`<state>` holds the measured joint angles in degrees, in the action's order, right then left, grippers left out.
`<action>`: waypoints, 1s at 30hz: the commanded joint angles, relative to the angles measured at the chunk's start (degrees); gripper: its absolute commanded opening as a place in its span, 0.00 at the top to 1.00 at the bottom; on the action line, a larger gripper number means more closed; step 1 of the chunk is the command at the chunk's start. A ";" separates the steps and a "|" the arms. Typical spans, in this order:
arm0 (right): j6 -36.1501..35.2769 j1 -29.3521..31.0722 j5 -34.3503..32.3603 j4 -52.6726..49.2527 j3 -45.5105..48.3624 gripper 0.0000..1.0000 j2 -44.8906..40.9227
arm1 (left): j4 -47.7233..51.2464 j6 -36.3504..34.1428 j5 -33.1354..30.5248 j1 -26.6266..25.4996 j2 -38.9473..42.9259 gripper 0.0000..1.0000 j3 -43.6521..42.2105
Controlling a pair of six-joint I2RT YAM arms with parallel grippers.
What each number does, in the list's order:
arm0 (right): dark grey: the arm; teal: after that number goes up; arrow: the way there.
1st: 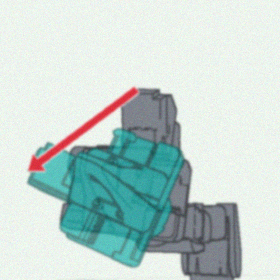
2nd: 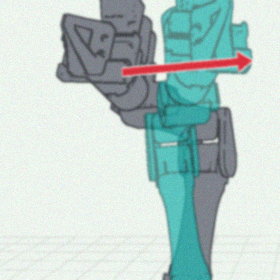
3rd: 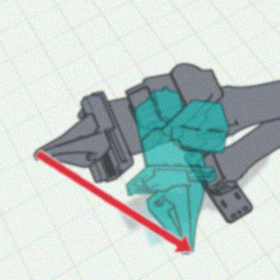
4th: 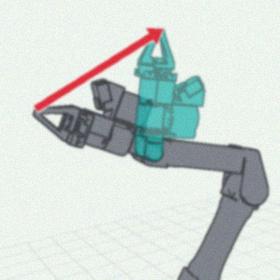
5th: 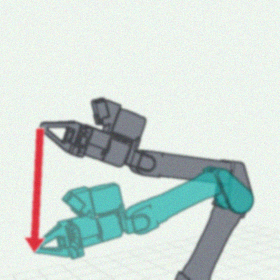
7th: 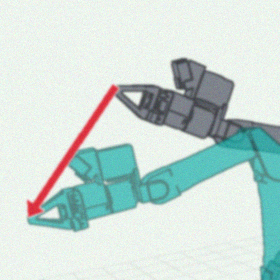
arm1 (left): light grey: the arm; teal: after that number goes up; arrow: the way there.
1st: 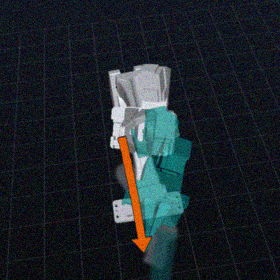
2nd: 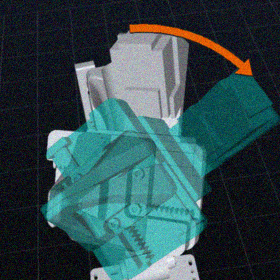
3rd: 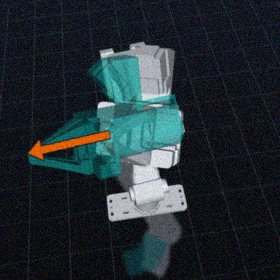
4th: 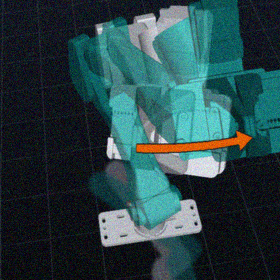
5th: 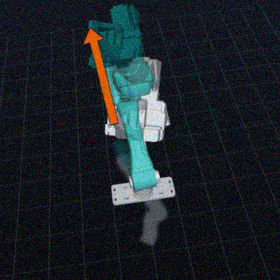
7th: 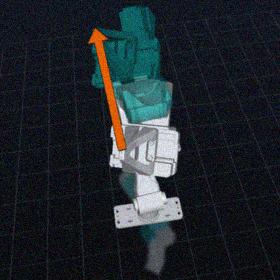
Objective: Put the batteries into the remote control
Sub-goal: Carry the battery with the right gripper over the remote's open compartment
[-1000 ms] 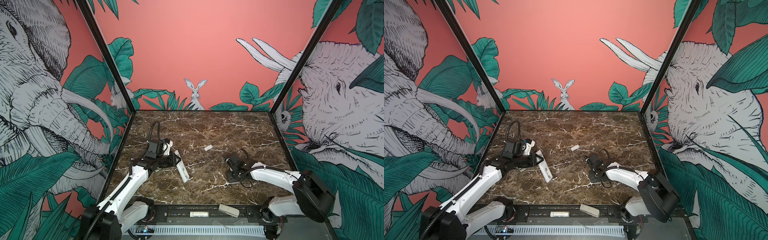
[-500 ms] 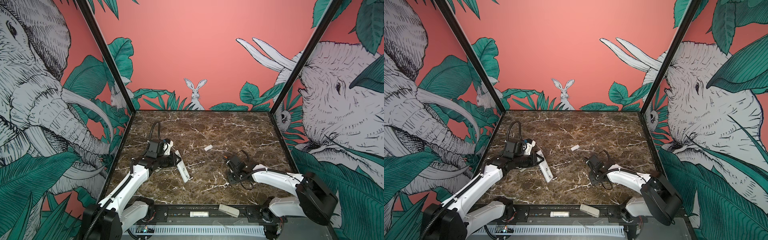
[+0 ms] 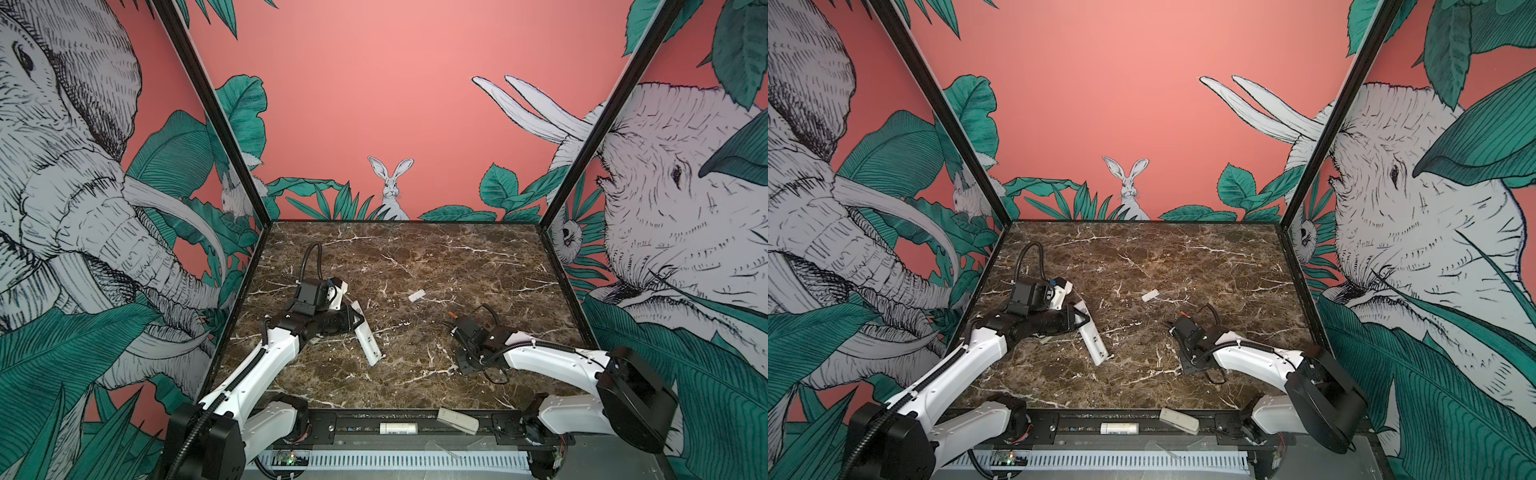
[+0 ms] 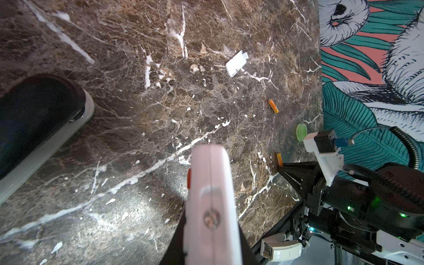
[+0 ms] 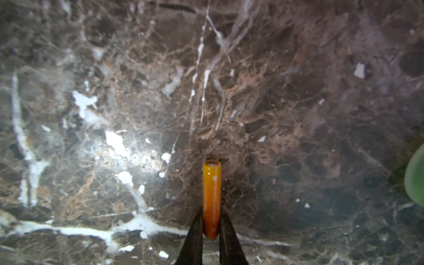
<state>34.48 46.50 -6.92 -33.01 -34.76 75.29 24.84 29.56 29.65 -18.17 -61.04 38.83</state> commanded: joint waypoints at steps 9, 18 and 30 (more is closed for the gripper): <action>-3.14 1.75 -1.37 -0.12 -0.30 0.89 -2.38 | -4.68 0.84 3.91 0.33 -0.59 1.00 -1.38; -9.77 5.06 3.10 6.43 -1.23 0.90 -3.77 | -11.21 0.72 10.73 0.15 -0.59 1.00 -4.10; -14.87 10.74 11.55 15.36 -1.33 0.90 -9.64 | -18.55 1.02 14.23 -1.04 4.04 1.00 -10.16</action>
<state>21.52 55.83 1.78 -20.95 -34.89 66.30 10.63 30.39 41.15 -18.98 -58.35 29.91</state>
